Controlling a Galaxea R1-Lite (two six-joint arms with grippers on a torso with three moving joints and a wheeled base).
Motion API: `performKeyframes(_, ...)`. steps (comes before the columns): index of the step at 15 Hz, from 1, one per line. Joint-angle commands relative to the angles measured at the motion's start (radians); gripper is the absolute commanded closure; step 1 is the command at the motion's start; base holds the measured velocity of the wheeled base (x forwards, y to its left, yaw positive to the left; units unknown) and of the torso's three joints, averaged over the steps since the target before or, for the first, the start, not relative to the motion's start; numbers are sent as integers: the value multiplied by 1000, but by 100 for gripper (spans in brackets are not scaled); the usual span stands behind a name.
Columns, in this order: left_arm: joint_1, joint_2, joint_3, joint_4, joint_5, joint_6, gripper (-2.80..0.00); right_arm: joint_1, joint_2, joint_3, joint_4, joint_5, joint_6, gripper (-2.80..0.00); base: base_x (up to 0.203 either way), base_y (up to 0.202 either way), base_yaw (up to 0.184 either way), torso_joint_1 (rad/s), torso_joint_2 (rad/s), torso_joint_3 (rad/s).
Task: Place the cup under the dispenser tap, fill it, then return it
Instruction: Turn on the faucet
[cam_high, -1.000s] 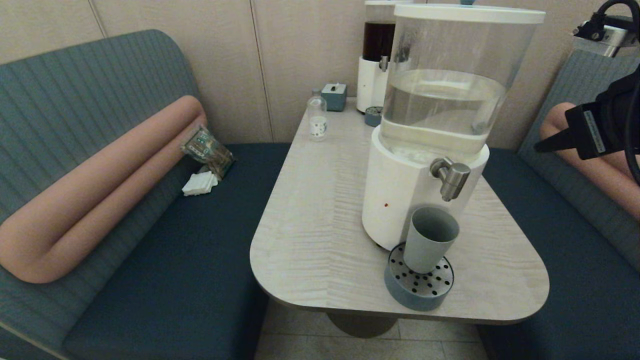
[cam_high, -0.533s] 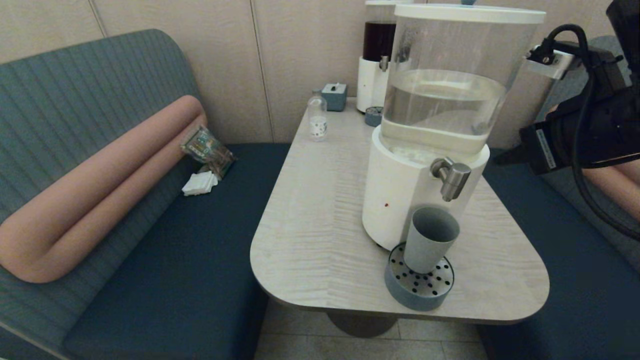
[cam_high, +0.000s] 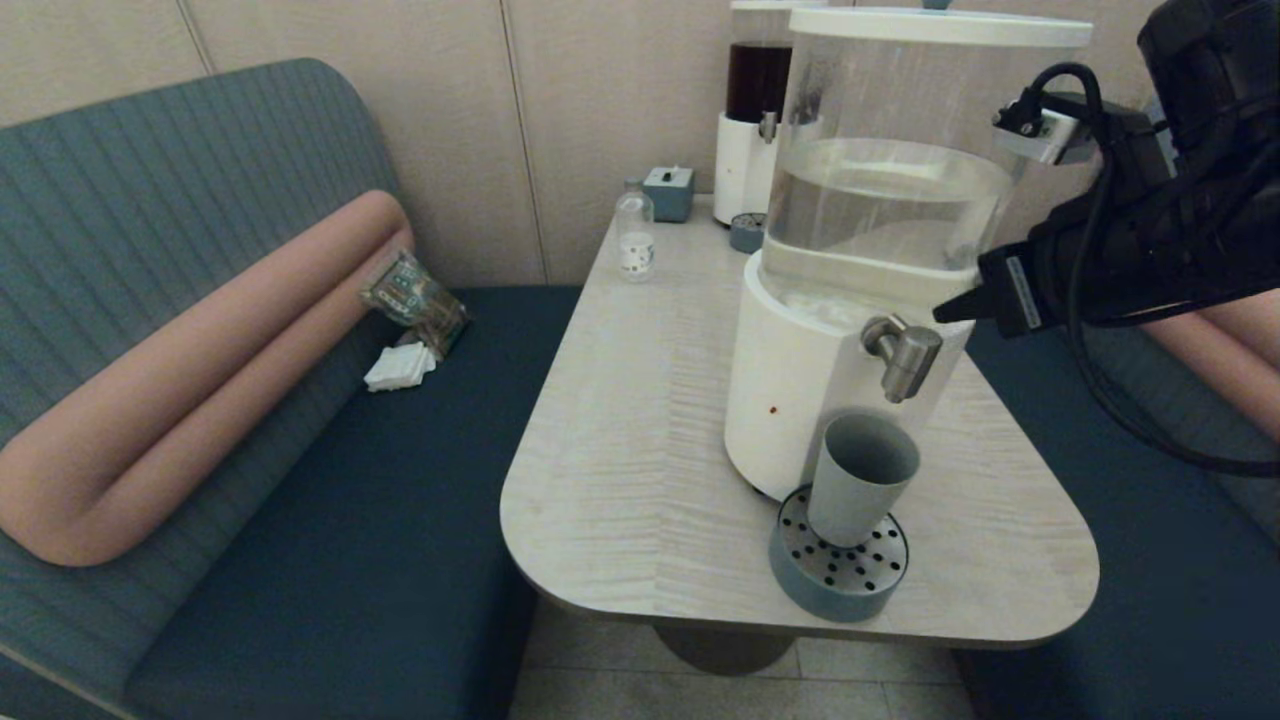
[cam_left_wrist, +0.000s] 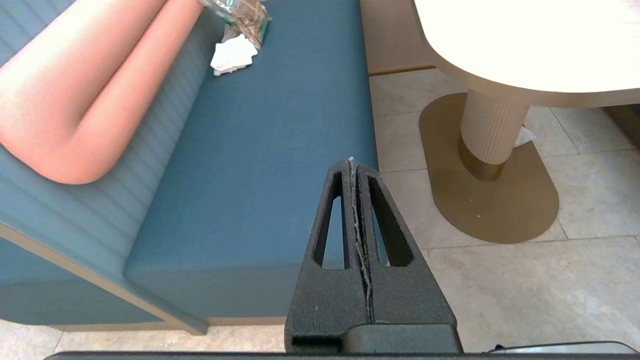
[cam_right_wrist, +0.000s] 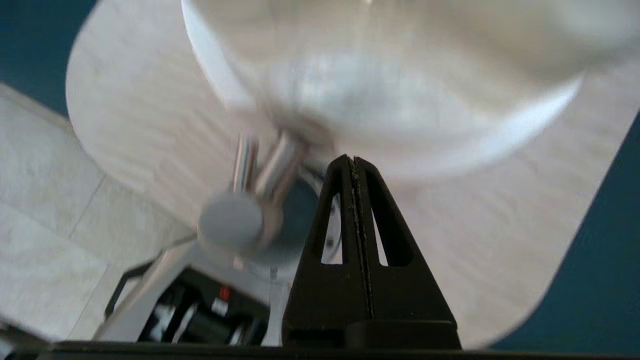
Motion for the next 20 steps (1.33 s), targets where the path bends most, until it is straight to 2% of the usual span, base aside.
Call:
performKeyframes(1,0,2,0,0,0,1,0,0,27,-13,-21,1,-3,0,0,0,0,0,0,0)
performKeyframes(8,0,2,0,0,0,1,0,2,51,-29,-23,12,-16,0,0,0,0,0,0,0)
performKeyframes(20,0,2,0,0,0,1,0,91,-4,14,-15,6,-20,0,0,0,0,0,0,0)
